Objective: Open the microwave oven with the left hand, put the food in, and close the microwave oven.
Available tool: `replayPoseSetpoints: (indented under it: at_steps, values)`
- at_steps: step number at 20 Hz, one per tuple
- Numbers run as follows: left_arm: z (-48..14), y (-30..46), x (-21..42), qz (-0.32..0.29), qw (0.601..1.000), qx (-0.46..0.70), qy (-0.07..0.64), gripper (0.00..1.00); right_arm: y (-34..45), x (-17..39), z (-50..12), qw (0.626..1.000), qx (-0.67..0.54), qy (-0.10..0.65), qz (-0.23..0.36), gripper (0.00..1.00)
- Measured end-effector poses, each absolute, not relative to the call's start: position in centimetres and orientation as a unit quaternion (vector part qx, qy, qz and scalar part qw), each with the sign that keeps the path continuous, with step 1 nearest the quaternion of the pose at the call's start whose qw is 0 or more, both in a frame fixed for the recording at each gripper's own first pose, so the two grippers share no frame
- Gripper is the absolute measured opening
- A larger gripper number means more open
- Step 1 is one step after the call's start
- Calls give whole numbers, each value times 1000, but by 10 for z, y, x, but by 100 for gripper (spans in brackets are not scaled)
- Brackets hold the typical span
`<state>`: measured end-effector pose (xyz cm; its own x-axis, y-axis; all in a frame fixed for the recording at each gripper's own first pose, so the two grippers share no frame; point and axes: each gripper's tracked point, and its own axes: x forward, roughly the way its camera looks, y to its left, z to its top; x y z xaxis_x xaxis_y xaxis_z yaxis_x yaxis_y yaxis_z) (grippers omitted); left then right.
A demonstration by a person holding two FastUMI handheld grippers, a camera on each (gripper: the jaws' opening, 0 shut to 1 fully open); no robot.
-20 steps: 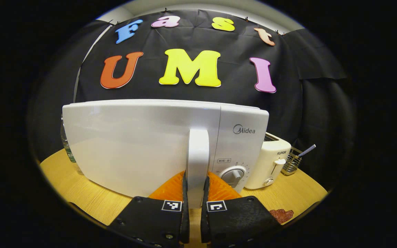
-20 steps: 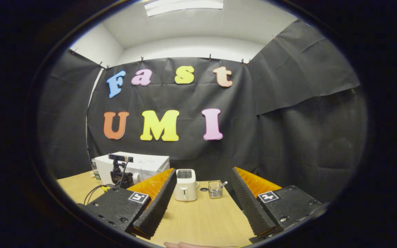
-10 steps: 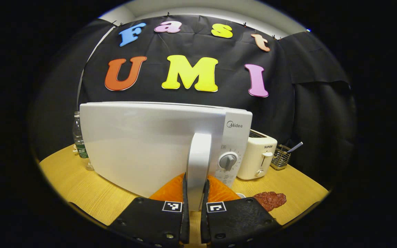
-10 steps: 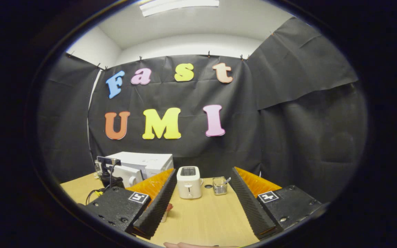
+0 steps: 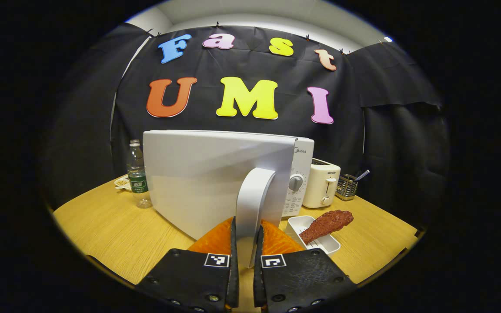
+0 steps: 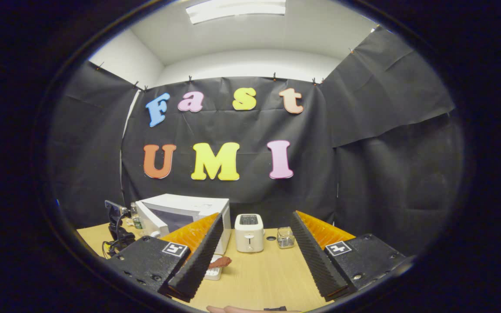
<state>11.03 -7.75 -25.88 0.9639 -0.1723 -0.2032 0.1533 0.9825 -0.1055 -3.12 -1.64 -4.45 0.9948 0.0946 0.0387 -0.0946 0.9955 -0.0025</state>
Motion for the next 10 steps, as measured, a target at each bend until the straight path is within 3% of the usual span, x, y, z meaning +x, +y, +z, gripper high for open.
replayPoseSetpoints:
  at_steps: [3, 4, 5, 8, 9, 10]
  values:
    - [-259, -43, 84, -62, 992, -44, 102, 12, -1, -38, -48, 998, -7, -22, 59, 100]
    - [-260, -28, 74, -51, 993, -40, 103, 12, 4, -39, -51, 998, -8, -19, 64, 91]
    - [-261, -11, 66, -37, 993, -40, 101, 12, 11, -40, -53, 997, -8, -17, 70, 100]
    - [-270, 42, 33, 5, 992, -52, 119, 19, 25, -42, -60, 996, -9, -10, 85, 100]
    - [-272, 59, 23, 23, 990, -62, 124, 8, 29, -43, -61, 996, -10, -9, 89, 100]
    - [-276, 79, 12, 41, 988, -74, 127, 35, 32, -43, -64, 996, -11, -8, 91, 100]
